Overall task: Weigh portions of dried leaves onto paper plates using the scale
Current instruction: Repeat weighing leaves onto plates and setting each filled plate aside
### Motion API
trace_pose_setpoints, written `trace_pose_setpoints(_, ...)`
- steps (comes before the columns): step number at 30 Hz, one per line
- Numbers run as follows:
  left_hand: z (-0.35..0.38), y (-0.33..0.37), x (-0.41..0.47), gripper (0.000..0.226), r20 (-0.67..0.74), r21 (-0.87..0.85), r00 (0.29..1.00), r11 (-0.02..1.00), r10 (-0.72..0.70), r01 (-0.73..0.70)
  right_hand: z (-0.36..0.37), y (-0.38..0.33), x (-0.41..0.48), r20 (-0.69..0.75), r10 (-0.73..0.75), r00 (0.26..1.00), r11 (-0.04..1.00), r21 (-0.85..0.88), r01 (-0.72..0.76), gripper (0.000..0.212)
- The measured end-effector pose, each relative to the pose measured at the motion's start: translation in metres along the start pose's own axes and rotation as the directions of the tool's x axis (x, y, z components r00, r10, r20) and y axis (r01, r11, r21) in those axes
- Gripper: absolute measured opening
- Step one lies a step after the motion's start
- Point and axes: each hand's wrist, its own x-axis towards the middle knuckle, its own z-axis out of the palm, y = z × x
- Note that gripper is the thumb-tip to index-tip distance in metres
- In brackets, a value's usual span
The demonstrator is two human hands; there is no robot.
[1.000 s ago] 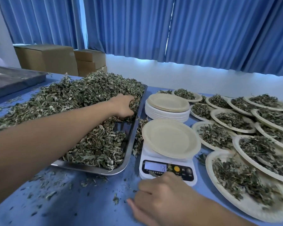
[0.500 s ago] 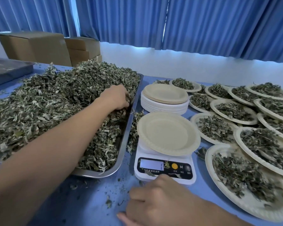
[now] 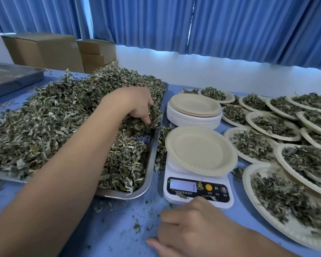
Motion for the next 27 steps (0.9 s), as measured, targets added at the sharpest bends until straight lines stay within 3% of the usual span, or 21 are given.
trace_pose_setpoints(13,-0.016,0.003,-0.016,0.074,-0.092,-0.007,0.995,1.000,-0.031,0.031,0.004,0.000,-0.005,0.010,0.012,1.000,1.000,-0.025,-0.012,0.050)
trace_pose_setpoints(19,-0.017,0.009,-0.017,0.071,-0.250,-0.154,0.967,0.988,-0.053,0.014,0.004,0.000,-0.005,0.022,0.017,1.000,1.000,-0.007,-0.017,0.049)
trace_pose_setpoints(22,-0.017,0.016,-0.020,0.043,-0.272,-0.231,0.962,0.970,0.015,-0.081,0.003,0.000,-0.006,0.029,0.019,0.999,1.000,-0.006,-0.019,0.048)
trace_pose_setpoints(27,-0.010,0.041,-0.026,0.032,-0.208,-0.437,0.953,0.851,0.218,-0.290,0.002,0.000,-0.005,0.042,0.022,0.999,1.000,0.009,-0.022,0.047)
